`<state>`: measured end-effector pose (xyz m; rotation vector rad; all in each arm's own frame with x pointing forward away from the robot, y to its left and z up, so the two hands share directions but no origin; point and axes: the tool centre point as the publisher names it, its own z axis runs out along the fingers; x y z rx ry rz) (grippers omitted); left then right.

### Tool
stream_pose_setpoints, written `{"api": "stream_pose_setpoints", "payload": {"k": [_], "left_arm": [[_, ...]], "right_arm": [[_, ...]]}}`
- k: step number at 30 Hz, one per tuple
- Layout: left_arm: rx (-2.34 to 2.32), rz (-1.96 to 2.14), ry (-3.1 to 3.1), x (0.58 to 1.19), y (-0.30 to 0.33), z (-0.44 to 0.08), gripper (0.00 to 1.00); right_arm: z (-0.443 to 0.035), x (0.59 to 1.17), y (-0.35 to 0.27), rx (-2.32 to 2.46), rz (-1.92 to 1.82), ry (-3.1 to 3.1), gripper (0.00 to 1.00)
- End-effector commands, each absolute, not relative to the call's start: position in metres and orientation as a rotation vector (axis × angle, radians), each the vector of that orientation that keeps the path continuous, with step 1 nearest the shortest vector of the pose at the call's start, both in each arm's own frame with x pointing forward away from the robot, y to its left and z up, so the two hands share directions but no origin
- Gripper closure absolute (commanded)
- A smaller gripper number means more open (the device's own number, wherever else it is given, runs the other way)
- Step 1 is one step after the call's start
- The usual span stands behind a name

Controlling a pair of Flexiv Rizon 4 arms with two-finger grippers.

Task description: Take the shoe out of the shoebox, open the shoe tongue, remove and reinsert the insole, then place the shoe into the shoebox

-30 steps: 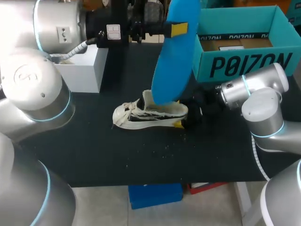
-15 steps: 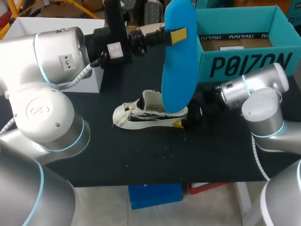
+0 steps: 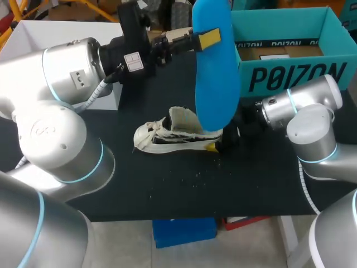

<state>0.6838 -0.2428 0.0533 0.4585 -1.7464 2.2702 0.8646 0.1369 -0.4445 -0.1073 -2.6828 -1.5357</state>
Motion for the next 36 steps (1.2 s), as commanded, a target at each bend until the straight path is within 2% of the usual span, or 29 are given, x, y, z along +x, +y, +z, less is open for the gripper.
{"api": "stream_pose_setpoints", "payload": {"k": [1,36], "left_arm": [[0.446,2.261,-1.751,0.681,-0.233,0.049,1.0],[0.388,2.228,-1.782,0.671,-0.236,0.06,1.0]], "right_arm": [[-0.445,0.865,0.137,-0.108,-1.533,-2.683,1.0],[-0.445,0.865,0.137,-0.108,-1.533,-2.683,1.0]]}}
